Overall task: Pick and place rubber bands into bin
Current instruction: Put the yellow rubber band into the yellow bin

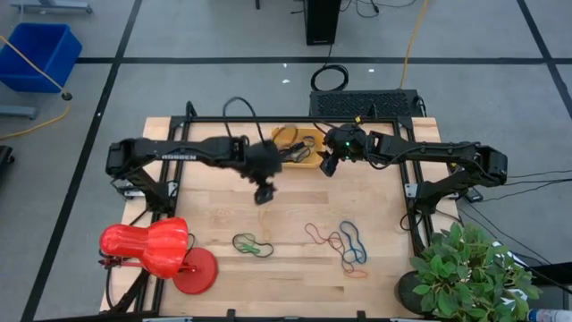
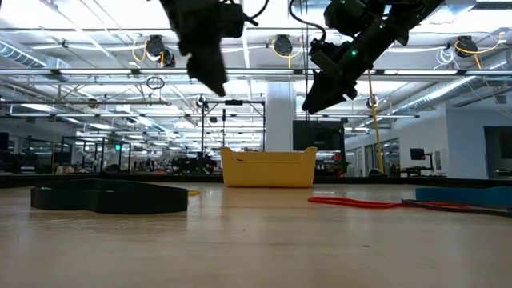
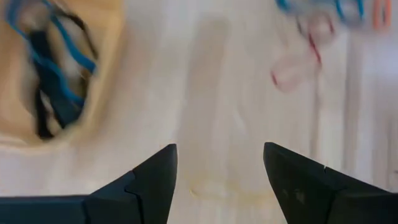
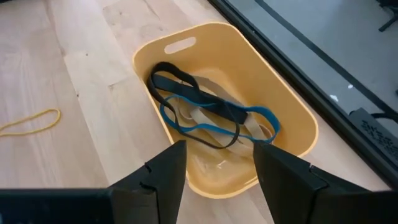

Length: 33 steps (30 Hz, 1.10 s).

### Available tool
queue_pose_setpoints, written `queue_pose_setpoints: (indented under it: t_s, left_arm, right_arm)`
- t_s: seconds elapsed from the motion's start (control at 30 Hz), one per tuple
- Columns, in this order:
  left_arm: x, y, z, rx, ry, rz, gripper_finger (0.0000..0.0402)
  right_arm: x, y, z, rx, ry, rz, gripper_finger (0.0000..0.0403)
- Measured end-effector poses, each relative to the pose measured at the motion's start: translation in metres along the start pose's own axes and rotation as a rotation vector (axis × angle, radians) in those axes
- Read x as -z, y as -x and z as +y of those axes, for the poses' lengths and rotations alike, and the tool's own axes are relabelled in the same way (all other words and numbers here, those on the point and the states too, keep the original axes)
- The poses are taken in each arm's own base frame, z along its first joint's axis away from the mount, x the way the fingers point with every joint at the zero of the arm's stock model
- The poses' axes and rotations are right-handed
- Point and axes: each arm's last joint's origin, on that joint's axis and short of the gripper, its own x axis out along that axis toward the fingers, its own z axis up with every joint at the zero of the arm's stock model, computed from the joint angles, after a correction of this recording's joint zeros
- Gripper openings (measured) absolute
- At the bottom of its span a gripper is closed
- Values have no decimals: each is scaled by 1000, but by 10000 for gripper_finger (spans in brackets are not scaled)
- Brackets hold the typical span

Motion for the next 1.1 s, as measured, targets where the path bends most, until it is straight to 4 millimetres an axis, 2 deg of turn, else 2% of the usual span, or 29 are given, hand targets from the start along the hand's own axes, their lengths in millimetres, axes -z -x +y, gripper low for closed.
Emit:
queue_pose_setpoints:
  t_s: [0.13, 0.3, 0.47, 0.67, 0.83, 1.1]
  left_arm:
    - [14, -3, -25, 27, -103, 120, 230]
    - [23, -11, -49, 54, -78, 118, 211]
    - [42, -31, -68, 31, -196, 111, 192]
    - [65, -52, -74, -14, -243, 113, 175]
    - [76, -63, -74, -41, -425, 85, 162]
    - [79, -69, -70, -36, -603, 67, 142]
  right_arm:
    - [2, 0, 0, 1, 13, 19, 180]
    - [2, 0, 0, 1, 38, 22, 180]
    - [2, 0, 0, 0, 70, 22, 180]
    - [3, 0, 0, 1, 90, 29, 180]
    - [3, 0, 0, 1, 90, 29, 180]
    - [4, 0, 0, 1, 111, 46, 180]
